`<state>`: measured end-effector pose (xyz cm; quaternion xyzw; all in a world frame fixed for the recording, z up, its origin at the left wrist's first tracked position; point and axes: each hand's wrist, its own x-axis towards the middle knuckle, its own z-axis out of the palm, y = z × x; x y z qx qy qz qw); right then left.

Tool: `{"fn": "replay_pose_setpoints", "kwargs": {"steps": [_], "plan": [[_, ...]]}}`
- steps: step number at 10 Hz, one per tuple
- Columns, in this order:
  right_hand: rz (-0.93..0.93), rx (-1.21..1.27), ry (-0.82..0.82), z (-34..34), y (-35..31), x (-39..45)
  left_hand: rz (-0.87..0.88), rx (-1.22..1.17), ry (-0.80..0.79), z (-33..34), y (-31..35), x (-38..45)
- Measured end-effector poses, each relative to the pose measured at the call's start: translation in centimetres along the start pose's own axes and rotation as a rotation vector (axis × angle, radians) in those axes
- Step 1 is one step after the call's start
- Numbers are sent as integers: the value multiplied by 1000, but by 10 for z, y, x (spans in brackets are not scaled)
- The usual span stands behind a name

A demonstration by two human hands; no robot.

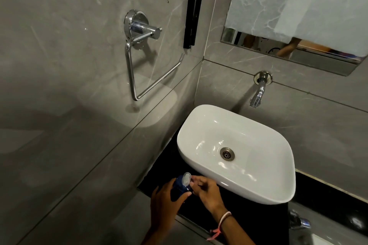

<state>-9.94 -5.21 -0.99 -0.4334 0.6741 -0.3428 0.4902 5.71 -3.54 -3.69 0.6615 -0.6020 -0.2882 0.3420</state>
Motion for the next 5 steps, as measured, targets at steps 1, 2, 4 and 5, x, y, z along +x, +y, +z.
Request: {"fn": "replay_pose_setpoints", "kwargs": {"steps": [1,2,4,5], "plan": [[-9,5,-16,19,-11,15,10,14,34,-13,-8,15],[-6,3,-20,34,-20,26,32,15,39,-24,-18,27],[-26,-47,-42,44,-33,38,58,6,14,-32,-21,43],[-84,-89,-12,39,-33,24,97,20,71,-29,-23,39]]}}
